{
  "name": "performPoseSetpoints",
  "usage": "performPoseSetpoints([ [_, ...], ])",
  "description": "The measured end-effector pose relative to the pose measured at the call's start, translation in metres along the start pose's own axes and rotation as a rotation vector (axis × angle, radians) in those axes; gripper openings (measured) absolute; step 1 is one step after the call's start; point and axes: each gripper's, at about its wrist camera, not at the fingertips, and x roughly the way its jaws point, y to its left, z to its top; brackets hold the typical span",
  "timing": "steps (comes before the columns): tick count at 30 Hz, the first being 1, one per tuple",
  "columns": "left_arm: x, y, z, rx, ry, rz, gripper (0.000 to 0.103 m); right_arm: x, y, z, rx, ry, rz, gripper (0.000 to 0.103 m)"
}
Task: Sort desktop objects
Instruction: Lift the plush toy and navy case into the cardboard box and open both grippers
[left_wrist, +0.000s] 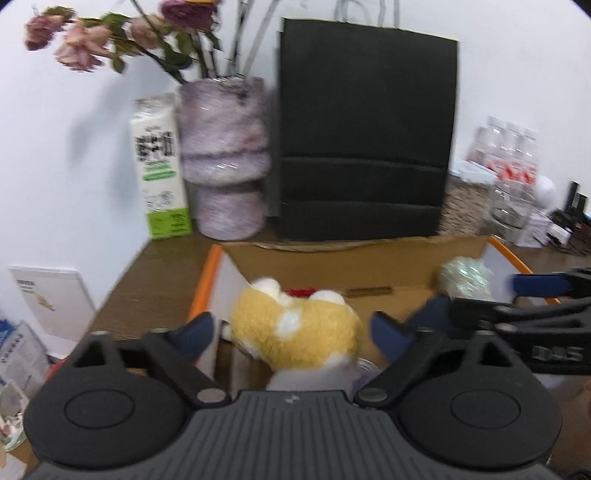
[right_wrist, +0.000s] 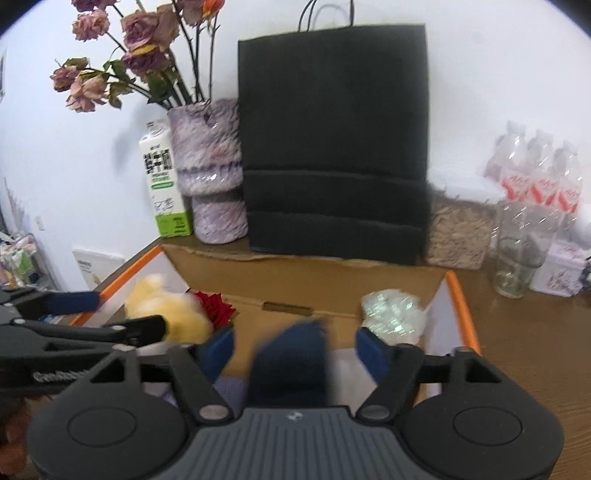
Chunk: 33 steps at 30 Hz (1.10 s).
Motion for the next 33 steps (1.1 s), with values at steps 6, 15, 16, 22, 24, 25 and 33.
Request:
performPoseSetpoints([
  [6,-0.003,0.008,0.003,-0.027,-0.006,-0.003,0.103,-0.005,0.000,0.003,-0.017,-0.001,-0.007,0.103],
  [15,-0.006,0.004,0.004,-0.003,-0.028,-0.007,0.103,-0.010,0.004,0.002,-0.036,-0.007,-0.005,0.103],
  [16,-0.007,0.004,0.004,-0.004,-0.028,-0.006,0.103,-0.010,0.004,0.002,-0.036,-0.008,-0.005,0.103],
  [22,-0.016,0.002,0.002,-0.015,-0.045,0.005,0.103,-0.016,0.005,0.002,-0.046,-0.020,-0.013,0.103],
  [24,-0.021,0.002,0.001,-0.019,-0.053,0.010,0.103,-0.021,0.006,0.002,-0.053,-0.031,-0.015,0.103],
  [25,-0.024,0.002,0.000,-0.021,-0.057,0.012,0.103,-0.023,0.007,0.001,-0.056,-0.037,-0.016,0.103],
  [33,-0.052,-0.003,-0.008,-0.043,-0.077,0.017,0.103,-0.050,0.010,-0.006,-0.058,-0.064,-0.014,0.103],
])
